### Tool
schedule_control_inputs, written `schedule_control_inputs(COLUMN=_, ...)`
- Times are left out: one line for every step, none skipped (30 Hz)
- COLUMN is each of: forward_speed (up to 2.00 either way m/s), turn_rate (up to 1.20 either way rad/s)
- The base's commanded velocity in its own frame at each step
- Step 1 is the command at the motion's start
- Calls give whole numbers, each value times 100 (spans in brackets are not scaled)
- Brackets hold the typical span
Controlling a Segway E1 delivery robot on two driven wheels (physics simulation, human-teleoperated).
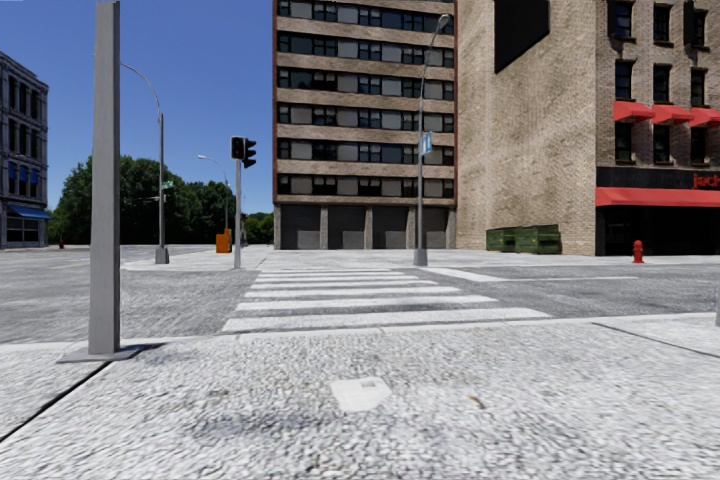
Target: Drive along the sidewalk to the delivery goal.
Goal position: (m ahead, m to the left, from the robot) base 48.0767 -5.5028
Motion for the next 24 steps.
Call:
schedule_control_inputs(forward_speed=200, turn_rate=0)
schedule_control_inputs(forward_speed=200, turn_rate=0)
schedule_control_inputs(forward_speed=200, turn_rate=0)
schedule_control_inputs(forward_speed=200, turn_rate=0)
schedule_control_inputs(forward_speed=200, turn_rate=0)
schedule_control_inputs(forward_speed=200, turn_rate=0)
schedule_control_inputs(forward_speed=200, turn_rate=0)
schedule_control_inputs(forward_speed=200, turn_rate=0)
schedule_control_inputs(forward_speed=200, turn_rate=0)
schedule_control_inputs(forward_speed=200, turn_rate=0)
schedule_control_inputs(forward_speed=200, turn_rate=0)
schedule_control_inputs(forward_speed=200, turn_rate=0)
schedule_control_inputs(forward_speed=200, turn_rate=0)
schedule_control_inputs(forward_speed=200, turn_rate=0)
schedule_control_inputs(forward_speed=200, turn_rate=0)
schedule_control_inputs(forward_speed=200, turn_rate=0)
schedule_control_inputs(forward_speed=200, turn_rate=0)
schedule_control_inputs(forward_speed=200, turn_rate=0)
schedule_control_inputs(forward_speed=200, turn_rate=0)
schedule_control_inputs(forward_speed=200, turn_rate=3)
schedule_control_inputs(forward_speed=200, turn_rate=14)
schedule_control_inputs(forward_speed=200, turn_rate=19)
schedule_control_inputs(forward_speed=200, turn_rate=20)
schedule_control_inputs(forward_speed=200, turn_rate=20)
